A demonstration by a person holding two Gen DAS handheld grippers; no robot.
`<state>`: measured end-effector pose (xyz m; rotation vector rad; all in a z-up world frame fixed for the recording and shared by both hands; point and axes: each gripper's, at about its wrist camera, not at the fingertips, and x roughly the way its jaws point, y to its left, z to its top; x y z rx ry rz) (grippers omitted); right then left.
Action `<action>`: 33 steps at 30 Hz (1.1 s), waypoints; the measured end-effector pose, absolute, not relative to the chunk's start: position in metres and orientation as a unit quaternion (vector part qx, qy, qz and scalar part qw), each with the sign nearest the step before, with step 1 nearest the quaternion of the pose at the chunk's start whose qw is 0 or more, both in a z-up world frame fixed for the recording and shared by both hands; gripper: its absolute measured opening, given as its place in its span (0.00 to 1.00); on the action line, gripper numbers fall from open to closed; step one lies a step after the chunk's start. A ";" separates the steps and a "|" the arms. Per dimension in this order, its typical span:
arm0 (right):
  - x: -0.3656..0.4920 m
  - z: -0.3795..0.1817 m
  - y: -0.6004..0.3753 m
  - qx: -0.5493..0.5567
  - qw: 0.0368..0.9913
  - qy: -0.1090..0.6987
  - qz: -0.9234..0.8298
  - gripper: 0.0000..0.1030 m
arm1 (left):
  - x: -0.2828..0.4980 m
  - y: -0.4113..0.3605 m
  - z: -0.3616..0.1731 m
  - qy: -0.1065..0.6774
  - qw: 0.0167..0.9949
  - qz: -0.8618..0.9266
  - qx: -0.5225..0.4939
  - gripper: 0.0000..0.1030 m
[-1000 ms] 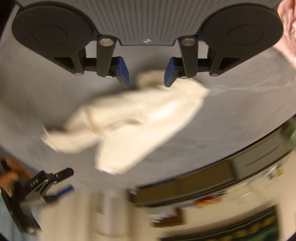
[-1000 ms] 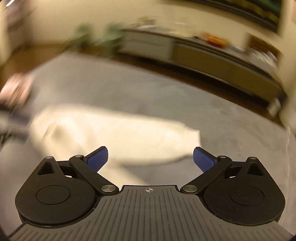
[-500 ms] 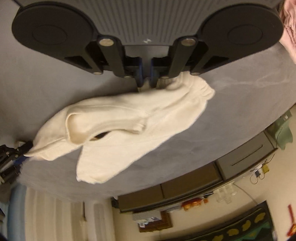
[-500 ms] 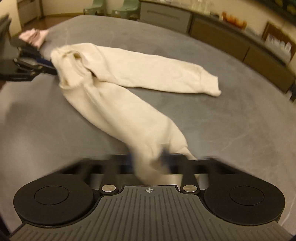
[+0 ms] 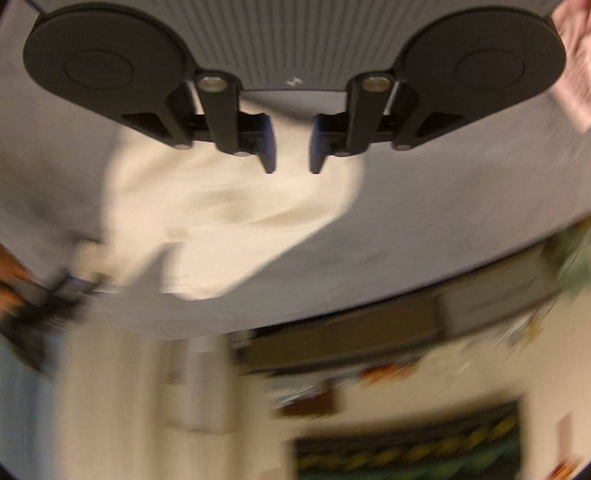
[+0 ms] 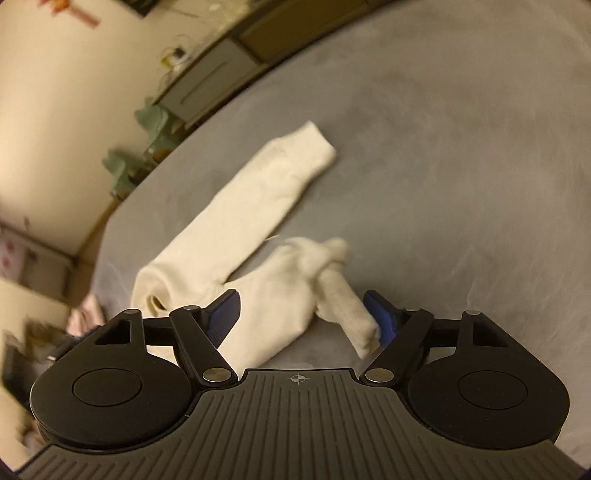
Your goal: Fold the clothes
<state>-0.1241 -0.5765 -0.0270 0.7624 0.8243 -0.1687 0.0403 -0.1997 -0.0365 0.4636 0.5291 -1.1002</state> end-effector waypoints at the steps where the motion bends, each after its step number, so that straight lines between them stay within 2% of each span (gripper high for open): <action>1: -0.125 -0.022 -0.571 0.336 0.851 0.394 -0.084 0.82 | 0.022 -0.205 -0.038 0.220 0.786 -0.531 0.230 0.33; 3: -0.133 -0.004 -0.555 0.249 0.878 0.395 -0.103 0.89 | -0.007 -0.217 -0.045 0.186 0.761 -0.565 0.261 0.43; 6: -0.140 0.005 -0.537 0.139 0.893 0.412 -0.113 0.90 | -0.027 -0.243 -0.072 0.187 0.727 -0.581 0.314 0.42; 7: -0.140 0.003 -0.536 0.129 0.892 0.422 -0.100 0.90 | -0.028 -0.250 -0.081 0.195 0.721 -0.578 0.328 0.40; 8: -0.138 -0.003 -0.534 0.124 0.887 0.437 -0.087 0.90 | -0.024 -0.252 -0.087 0.207 0.719 -0.575 0.330 0.32; 10: -0.133 -0.015 -0.530 0.098 0.880 0.458 -0.081 0.90 | -0.017 -0.255 -0.097 0.231 0.715 -0.570 0.332 0.27; 11: -0.130 -0.022 -0.528 0.078 0.877 0.466 -0.085 0.88 | -0.011 -0.250 -0.096 0.241 0.712 -0.571 0.329 0.20; 13: -0.121 -0.033 -0.527 0.037 0.877 0.470 -0.087 0.76 | -0.003 -0.240 -0.095 0.254 0.708 -0.570 0.330 0.14; 14: -0.117 -0.036 -0.528 0.032 0.879 0.469 -0.081 0.53 | 0.001 -0.235 -0.095 0.257 0.708 -0.568 0.333 0.12; 15: -0.114 -0.035 -0.529 0.034 0.882 0.465 -0.070 0.22 | 0.005 -0.228 -0.094 0.260 0.709 -0.564 0.335 0.11; 16: -0.110 -0.033 -0.528 0.029 0.886 0.458 -0.062 0.12 | 0.010 -0.220 -0.092 0.267 0.712 -0.557 0.334 0.10; 17: -0.109 -0.025 -0.520 -0.007 0.897 0.438 -0.061 0.09 | 0.017 -0.210 -0.090 0.275 0.718 -0.546 0.333 0.10; 20: -0.128 0.003 -0.476 -0.194 0.922 0.334 -0.033 0.10 | 0.034 -0.179 -0.086 0.299 0.723 -0.535 0.319 0.10; 22: -0.149 -0.009 -0.445 -0.354 0.891 0.284 -0.022 0.12 | 0.037 -0.162 -0.084 0.305 0.723 -0.533 0.316 0.11; 23: -0.153 -0.027 -0.438 -0.419 0.856 0.299 -0.035 0.26 | 0.036 -0.156 -0.082 0.305 0.723 -0.532 0.317 0.12; 24: -0.153 -0.046 -0.437 -0.466 0.819 0.331 -0.058 0.55 | 0.035 -0.151 -0.081 0.305 0.724 -0.532 0.317 0.12; 25: -0.152 -0.065 -0.442 -0.497 0.783 0.365 -0.078 0.63 | 0.033 -0.146 -0.079 0.304 0.723 -0.532 0.319 0.13; 26: -0.155 -0.076 -0.449 -0.513 0.761 0.388 -0.083 0.66 | 0.030 -0.143 -0.077 0.301 0.721 -0.535 0.320 0.15; 29: -0.156 -0.075 -0.471 -0.478 0.754 0.434 -0.122 0.67 | 0.024 -0.137 -0.059 0.285 0.729 -0.547 0.298 0.16; 31: -0.156 -0.044 -0.481 -0.375 0.811 0.425 -0.145 0.70 | 0.025 -0.139 -0.044 0.271 0.739 -0.556 0.266 0.17; 33: -0.157 -0.012 -0.487 -0.235 0.877 0.400 -0.130 0.79 | 0.026 -0.145 -0.036 0.262 0.745 -0.564 0.241 0.19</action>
